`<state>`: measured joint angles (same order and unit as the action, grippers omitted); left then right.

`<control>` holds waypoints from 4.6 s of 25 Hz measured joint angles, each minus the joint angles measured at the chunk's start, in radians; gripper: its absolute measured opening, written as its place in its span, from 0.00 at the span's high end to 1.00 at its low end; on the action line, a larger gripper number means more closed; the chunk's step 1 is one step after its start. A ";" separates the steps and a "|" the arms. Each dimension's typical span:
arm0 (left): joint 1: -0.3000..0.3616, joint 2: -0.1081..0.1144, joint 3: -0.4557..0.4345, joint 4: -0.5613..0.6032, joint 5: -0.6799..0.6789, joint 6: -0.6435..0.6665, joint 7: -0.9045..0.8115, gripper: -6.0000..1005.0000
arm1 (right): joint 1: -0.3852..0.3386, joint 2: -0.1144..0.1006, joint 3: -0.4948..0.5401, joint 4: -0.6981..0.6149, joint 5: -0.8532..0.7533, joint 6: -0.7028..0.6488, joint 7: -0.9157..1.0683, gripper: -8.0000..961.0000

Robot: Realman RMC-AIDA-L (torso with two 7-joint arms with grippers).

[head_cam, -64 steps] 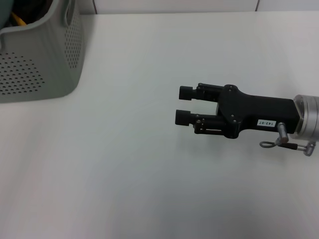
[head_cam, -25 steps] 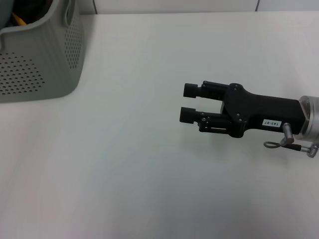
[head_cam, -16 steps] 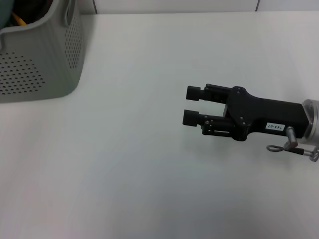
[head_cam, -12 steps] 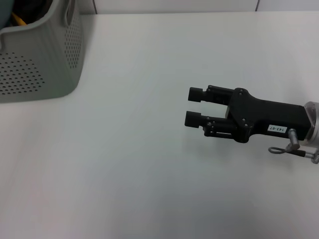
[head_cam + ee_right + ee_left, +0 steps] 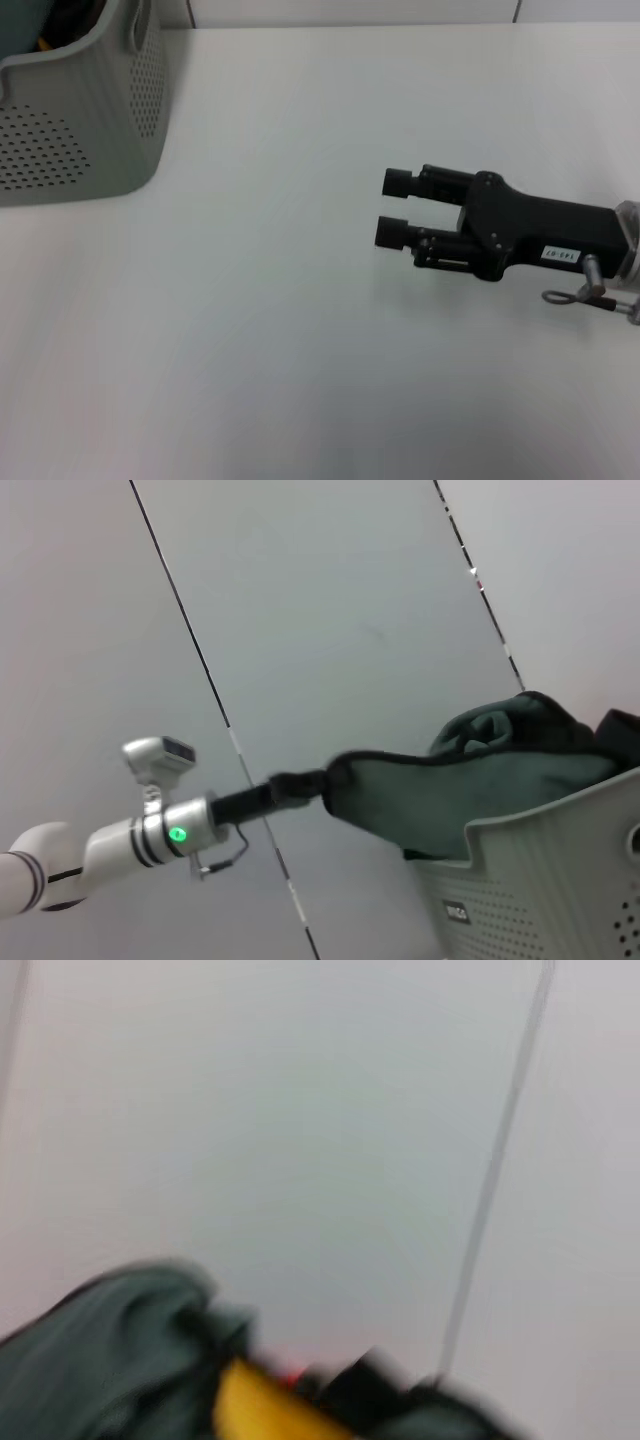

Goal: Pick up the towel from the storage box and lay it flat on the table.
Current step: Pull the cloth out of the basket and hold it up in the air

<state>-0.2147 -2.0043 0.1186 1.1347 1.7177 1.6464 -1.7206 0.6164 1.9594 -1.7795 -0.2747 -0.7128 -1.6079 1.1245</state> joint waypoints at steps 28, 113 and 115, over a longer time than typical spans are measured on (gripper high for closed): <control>0.044 0.077 0.330 -0.134 -0.659 0.385 -0.017 0.98 | 0.048 0.056 0.039 -0.126 -0.178 0.110 -0.288 0.26; -0.088 -0.100 0.629 -0.645 -0.868 0.382 0.684 0.97 | 0.035 0.070 -0.914 -0.325 0.897 0.334 -0.769 0.36; -0.091 -0.100 0.636 -0.645 -0.868 0.382 0.684 0.97 | 0.064 0.070 -0.905 -0.325 0.895 0.373 -0.727 0.36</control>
<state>-0.3053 -2.1040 0.7546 0.4893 0.8496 2.0279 -1.0365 0.6806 2.0293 -2.6843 -0.5995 0.1822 -1.2345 0.3971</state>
